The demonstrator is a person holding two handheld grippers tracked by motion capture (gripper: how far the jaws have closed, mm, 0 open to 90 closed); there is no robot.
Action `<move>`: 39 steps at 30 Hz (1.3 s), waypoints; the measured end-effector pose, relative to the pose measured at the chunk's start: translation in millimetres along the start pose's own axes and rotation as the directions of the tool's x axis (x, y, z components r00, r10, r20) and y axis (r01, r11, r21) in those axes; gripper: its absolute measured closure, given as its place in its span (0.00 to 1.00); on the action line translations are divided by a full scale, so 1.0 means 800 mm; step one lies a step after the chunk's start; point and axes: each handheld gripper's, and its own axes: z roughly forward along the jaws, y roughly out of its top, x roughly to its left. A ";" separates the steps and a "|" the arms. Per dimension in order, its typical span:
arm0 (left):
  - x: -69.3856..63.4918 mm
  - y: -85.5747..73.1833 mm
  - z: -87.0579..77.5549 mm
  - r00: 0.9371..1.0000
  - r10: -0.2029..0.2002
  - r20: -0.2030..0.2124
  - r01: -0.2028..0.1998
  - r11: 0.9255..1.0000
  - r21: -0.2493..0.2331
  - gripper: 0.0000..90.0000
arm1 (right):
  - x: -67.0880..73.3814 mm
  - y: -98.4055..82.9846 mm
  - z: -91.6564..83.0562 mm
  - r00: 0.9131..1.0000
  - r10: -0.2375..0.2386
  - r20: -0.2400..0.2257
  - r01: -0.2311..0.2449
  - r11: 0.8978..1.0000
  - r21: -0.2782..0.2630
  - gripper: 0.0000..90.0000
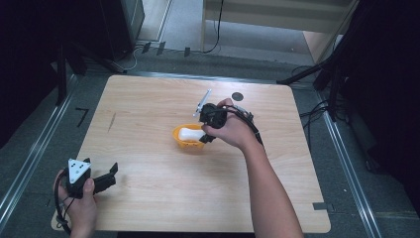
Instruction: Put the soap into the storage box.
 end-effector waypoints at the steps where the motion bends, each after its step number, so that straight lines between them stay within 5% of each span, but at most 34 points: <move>1: 0.000 0.000 0.000 1.000 0.000 0.000 0.000 1.000 0.000 0.08 | 0.000 0.000 0.000 1.000 0.000 0.000 0.000 1.000 0.000 0.35; 23: -0.001 0.000 0.000 1.000 0.007 0.005 -0.007 1.000 0.004 0.08 | 0.000 -0.090 -0.001 0.997 0.076 0.018 -0.077 0.996 0.037 0.21; 34: -0.002 0.000 0.001 1.000 0.013 0.007 -0.013 1.000 0.006 0.08 | 0.006 -0.123 -0.004 0.992 0.118 0.035 -0.117 0.993 -0.027 0.15; 39: -0.002 0.000 0.001 1.000 0.015 0.009 -0.015 1.000 0.006 0.08 | 0.010 -0.150 -0.006 0.984 0.173 0.034 -0.170 0.983 -0.067 0.10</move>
